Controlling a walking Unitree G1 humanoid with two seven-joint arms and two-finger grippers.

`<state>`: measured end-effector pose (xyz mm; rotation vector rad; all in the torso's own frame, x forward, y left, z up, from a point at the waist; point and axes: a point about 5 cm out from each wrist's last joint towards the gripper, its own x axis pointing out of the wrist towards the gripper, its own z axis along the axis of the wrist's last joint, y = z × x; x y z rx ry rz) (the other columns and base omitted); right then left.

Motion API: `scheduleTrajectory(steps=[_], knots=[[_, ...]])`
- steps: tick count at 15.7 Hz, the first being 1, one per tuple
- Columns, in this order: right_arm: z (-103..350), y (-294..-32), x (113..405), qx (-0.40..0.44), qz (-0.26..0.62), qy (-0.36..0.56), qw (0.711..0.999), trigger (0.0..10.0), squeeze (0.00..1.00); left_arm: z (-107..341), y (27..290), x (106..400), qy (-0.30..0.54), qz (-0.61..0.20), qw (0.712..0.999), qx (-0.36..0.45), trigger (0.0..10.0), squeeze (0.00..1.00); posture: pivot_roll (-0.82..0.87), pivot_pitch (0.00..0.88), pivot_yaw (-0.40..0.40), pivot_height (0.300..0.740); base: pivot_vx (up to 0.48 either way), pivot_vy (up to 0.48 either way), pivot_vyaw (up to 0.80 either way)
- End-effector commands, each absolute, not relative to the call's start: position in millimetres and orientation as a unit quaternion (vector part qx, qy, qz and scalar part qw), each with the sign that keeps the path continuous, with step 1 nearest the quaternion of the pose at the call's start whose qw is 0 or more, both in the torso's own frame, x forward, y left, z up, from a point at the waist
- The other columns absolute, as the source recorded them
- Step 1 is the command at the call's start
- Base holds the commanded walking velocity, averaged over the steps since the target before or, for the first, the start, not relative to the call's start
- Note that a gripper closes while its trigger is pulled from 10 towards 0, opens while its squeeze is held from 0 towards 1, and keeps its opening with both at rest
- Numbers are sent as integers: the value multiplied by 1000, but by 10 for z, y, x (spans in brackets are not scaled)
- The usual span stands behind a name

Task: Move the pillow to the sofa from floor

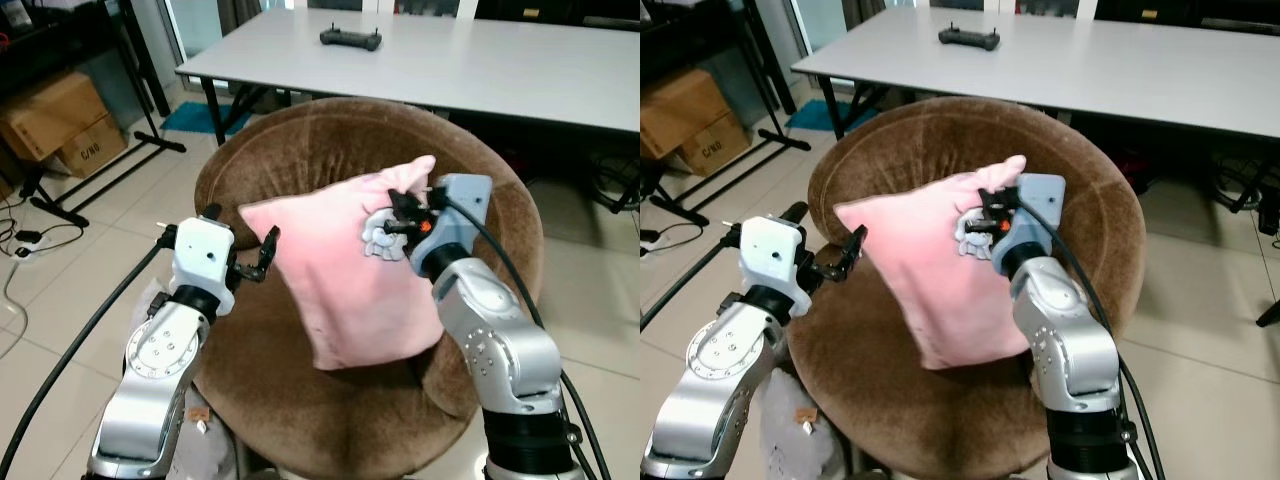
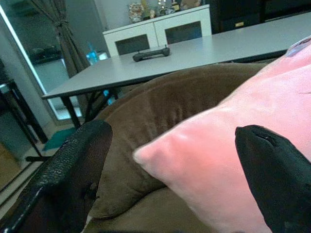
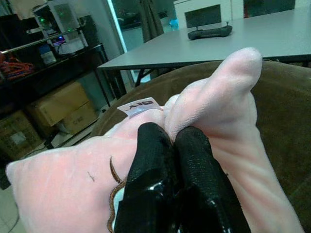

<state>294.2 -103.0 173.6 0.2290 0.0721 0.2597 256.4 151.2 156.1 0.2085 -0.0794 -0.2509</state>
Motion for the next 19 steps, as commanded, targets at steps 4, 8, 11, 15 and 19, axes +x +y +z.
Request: scheduleTrajectory(steps=[4, 8, 11, 15, 19], knots=[[1810, -758, 3018, 101, 159, 60, 980, 10000, 0, 1519, 1568, 2481, -16, -138, 983, 121, 10000, 0, 78, 0, 37, 740, 0, 0, 0], [1761, -653, 3243, 109, 108, 102, 983, 10000, 0, 1443, 1623, 2331, 18, -170, 975, 142, 10000, 0, 116, 0, 12, 740, 0, 0, 0], [1625, -622, 3466, 135, 47, 151, 978, 10000, 0, 1424, 1692, 2214, 35, -170, 974, 147, 10000, 0, 156, 0, -7, 740, 0, 0, 0], [1404, -930, 3759, 201, -119, 215, 948, 10000, 0, 1425, 1729, 2086, 51, -175, 972, 148, 10000, 0, 191, 0, -26, 740, 0, 0, 0], [1396, -1503, 3894, 259, -246, 203, 912, 10000, 0, 1438, 1736, 2078, 56, -183, 970, 150, 10000, 0, 192, 0, -20, 740, 0, 0, 0]])
